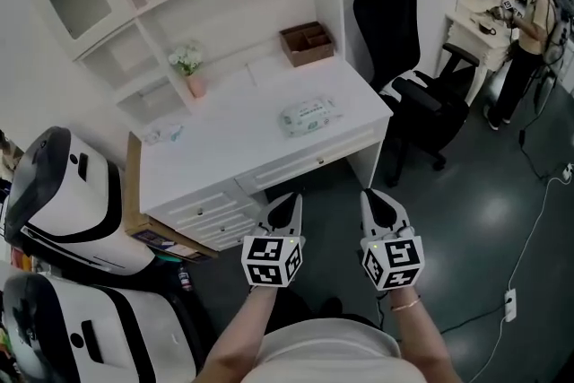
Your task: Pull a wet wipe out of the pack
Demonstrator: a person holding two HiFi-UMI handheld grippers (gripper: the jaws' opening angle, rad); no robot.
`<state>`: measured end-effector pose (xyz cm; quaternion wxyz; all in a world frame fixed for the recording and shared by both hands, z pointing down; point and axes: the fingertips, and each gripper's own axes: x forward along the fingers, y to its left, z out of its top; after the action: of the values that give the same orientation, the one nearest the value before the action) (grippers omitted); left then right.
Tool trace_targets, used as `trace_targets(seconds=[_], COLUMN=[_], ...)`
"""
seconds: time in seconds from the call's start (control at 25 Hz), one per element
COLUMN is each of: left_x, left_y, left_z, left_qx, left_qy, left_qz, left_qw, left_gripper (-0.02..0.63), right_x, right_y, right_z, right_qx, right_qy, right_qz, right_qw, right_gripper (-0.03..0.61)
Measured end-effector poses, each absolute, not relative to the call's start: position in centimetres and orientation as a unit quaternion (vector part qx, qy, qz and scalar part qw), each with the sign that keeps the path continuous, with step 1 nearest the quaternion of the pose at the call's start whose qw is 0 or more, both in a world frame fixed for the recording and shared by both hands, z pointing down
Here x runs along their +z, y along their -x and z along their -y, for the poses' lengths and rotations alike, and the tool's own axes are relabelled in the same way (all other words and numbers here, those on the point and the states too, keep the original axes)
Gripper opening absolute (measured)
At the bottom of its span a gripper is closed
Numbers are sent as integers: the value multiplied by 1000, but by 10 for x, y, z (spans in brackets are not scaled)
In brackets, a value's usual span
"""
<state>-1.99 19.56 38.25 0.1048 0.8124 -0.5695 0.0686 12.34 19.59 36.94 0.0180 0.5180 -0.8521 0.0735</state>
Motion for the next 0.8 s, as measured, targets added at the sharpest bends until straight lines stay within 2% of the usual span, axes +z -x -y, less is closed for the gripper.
trace_targets(seconds=[0.16,0.6,0.8], left_x=[382,391,399], left_y=[22,32,41], left_z=[-192,-153,-108], left_qx=[66,74,76], left_qy=[-810,-813,-814], left_qz=[573,569,567], left_qw=[106,100,99], left_gripper=[16,92,114], right_x=[371,380,384], right_y=[-121,-103,-97], right_z=[-190,-157,-118], right_qx=[86,99,98], right_qy=[-512,-509,-513], right_qz=[854,854,851], right_qw=[22,38,49], right_gripper=[6,77,80])
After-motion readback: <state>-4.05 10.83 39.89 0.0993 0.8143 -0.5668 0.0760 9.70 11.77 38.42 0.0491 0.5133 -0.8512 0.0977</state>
